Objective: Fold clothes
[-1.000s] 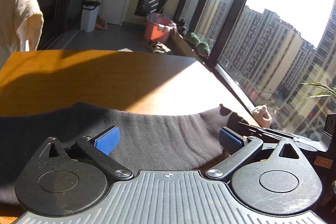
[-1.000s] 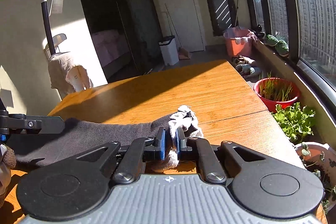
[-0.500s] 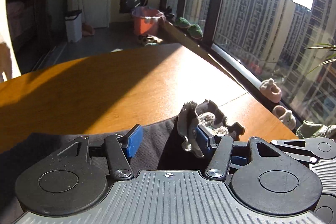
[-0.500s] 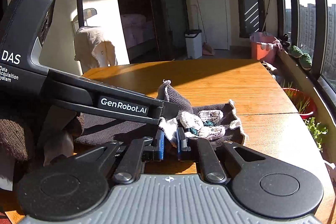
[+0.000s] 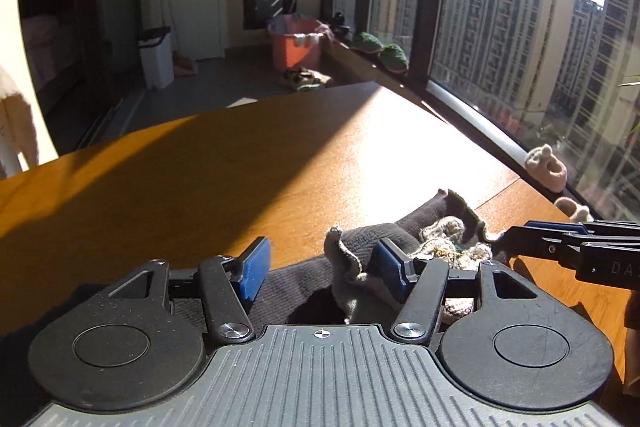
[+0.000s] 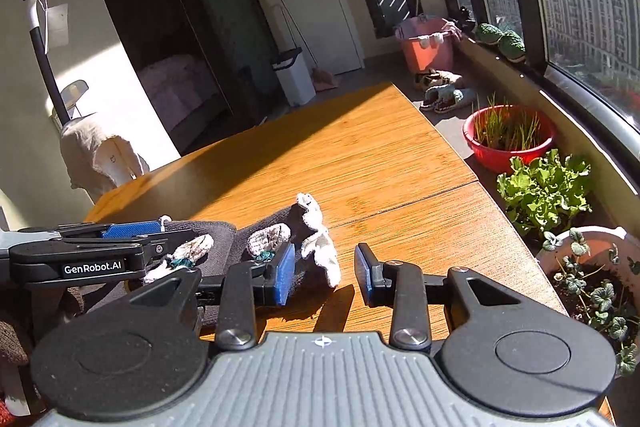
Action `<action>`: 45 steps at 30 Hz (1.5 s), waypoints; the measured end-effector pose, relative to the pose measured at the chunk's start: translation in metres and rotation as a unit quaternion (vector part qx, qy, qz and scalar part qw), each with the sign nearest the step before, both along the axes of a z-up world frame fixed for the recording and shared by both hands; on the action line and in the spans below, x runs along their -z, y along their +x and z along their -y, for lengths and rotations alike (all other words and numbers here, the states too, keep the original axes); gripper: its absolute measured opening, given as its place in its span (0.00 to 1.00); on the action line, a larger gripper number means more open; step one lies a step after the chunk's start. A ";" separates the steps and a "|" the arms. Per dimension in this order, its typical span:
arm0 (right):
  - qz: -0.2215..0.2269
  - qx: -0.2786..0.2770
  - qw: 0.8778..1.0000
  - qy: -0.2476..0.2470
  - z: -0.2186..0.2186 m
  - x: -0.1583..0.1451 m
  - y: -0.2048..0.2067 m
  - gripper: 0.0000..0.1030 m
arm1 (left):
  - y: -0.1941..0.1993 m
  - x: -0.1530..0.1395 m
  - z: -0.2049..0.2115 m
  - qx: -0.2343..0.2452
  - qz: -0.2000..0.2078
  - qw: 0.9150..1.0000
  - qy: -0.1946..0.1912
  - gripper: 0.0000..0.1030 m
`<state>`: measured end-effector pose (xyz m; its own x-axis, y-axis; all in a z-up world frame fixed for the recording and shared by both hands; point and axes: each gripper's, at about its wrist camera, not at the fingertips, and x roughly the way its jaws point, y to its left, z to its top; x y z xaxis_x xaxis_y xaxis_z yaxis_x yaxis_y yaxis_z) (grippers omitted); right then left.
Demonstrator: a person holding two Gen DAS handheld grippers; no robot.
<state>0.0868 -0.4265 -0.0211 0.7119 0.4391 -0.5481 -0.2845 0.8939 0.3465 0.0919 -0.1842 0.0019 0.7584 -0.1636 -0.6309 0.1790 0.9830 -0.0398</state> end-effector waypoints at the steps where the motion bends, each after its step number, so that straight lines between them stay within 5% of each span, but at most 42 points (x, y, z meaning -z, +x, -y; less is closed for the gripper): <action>1: -0.007 -0.008 1.000 0.002 -0.004 0.003 0.004 0.27 | 0.001 0.001 -0.002 -0.002 -0.001 1.000 -0.002 0.65; 2: -0.005 -0.017 1.000 0.002 -0.010 0.001 0.004 0.12 | 0.001 0.002 -0.004 -0.005 -0.003 1.000 -0.004 0.65; 4: 0.014 -0.032 0.999 -0.003 -0.022 -0.007 -0.001 0.08 | 0.001 0.003 -0.011 -0.012 -0.004 1.000 -0.012 0.66; 9: 0.101 -0.115 0.988 -0.036 -0.068 -0.045 -0.037 0.07 | 0.002 0.003 -0.032 -0.029 -0.011 0.998 -0.052 0.67; 15: 0.142 -0.173 0.961 -0.165 -0.124 -0.026 -0.057 0.07 | -0.020 -0.026 -0.064 -0.054 0.021 0.993 -0.102 0.68; 18: 0.154 -0.183 0.953 -0.185 -0.132 -0.025 -0.066 0.07 | -0.025 -0.038 -0.062 -0.031 0.024 0.991 -0.127 0.75; 22: 0.162 -0.185 0.948 -0.200 -0.134 -0.025 -0.070 0.08 | -0.018 -0.027 -0.037 -0.004 0.014 0.995 -0.101 0.70; 27: 0.137 -0.190 0.963 -0.134 -0.104 -0.040 -0.067 0.16 | -0.008 0.003 -0.031 -0.021 -0.002 0.998 -0.051 0.67; 29: 0.117 -0.171 0.974 -0.087 -0.084 -0.045 -0.061 0.43 | -0.008 0.007 -0.038 -0.026 -0.003 0.998 -0.061 0.68; 30: 0.103 -0.154 0.981 -0.066 -0.076 -0.044 -0.056 0.45 | -0.010 0.007 -0.039 -0.025 -0.003 0.998 -0.061 0.68; 34: 0.003 -0.084 0.996 0.029 -0.053 -0.025 -0.023 0.46 | -0.012 0.005 -0.041 -0.023 -0.002 0.998 -0.061 0.68; 40: -0.065 -0.059 0.985 0.147 -0.041 0.008 -0.005 0.46 | -0.015 -0.006 -0.058 -0.032 0.000 0.995 -0.098 0.68; 43: -0.069 -0.078 0.985 0.138 -0.052 0.009 -0.003 0.36 | -0.017 -0.012 -0.066 -0.036 0.001 0.993 -0.116 0.67; 45: -0.038 -0.091 0.991 0.090 -0.063 -0.001 -0.013 0.30 | -0.018 -0.015 -0.072 -0.039 0.001 0.991 -0.128 0.67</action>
